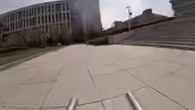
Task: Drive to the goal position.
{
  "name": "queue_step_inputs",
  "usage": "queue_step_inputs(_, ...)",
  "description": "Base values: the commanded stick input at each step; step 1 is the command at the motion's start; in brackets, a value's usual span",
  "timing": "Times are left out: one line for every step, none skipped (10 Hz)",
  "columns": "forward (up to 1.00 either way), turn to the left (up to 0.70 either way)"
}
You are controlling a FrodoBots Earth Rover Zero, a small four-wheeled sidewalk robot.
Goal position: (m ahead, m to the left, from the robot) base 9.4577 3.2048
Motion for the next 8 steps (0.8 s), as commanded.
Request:
queue_step_inputs(1.00,0.00)
queue_step_inputs(1.00,0.00)
queue_step_inputs(1.00,0.00)
queue_step_inputs(1.00,0.00)
queue_step_inputs(1.00,0.00)
queue_step_inputs(1.00,0.00)
queue_step_inputs(1.00,0.00)
queue_step_inputs(1.00,0.00)
